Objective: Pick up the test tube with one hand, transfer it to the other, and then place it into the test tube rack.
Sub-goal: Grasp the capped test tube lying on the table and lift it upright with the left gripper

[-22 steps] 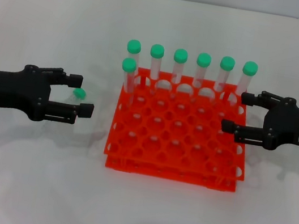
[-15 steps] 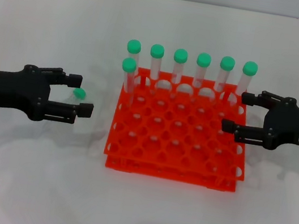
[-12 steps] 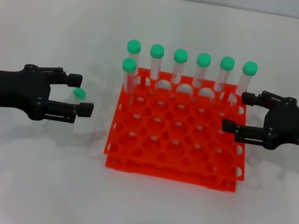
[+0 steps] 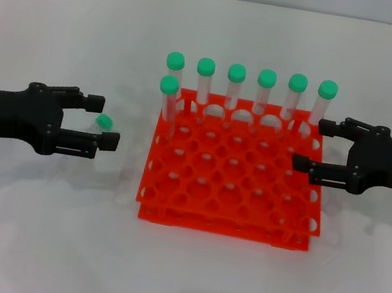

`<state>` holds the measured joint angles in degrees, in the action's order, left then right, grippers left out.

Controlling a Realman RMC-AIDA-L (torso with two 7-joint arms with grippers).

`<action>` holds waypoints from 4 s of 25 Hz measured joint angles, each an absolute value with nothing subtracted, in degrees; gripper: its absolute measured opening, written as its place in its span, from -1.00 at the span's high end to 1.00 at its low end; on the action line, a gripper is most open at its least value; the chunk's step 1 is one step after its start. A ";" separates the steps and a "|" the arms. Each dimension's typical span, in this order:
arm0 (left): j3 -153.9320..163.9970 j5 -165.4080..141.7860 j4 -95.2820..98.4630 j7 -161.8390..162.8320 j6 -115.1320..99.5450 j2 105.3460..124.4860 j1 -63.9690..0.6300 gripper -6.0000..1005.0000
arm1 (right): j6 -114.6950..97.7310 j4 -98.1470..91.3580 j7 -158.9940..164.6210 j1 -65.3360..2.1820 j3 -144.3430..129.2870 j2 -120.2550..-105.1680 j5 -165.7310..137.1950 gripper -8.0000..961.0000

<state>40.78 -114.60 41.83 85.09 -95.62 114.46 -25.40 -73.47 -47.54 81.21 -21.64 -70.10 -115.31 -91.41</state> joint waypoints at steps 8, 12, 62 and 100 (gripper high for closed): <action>41.03 -121.56 46.73 93.75 -94.93 112.41 -26.84 -0.71 | -73.48 -47.54 81.17 -22.17 -70.03 -115.31 -91.29 -0.79; 40.99 -129.30 47.80 98.70 -94.65 111.42 -29.69 -0.71 | -73.54 -47.54 81.15 -22.47 -70.05 -115.36 -91.27 -0.79; 45.09 -153.63 44.98 108.59 -90.54 114.87 -41.15 -0.70 | -73.92 -47.55 80.61 -24.03 -70.18 -115.31 -90.44 -0.79; 45.09 -154.87 44.95 109.78 -89.63 114.88 -41.36 -0.24 | -73.45 -47.18 80.00 -23.82 -70.05 -115.40 -90.44 -0.79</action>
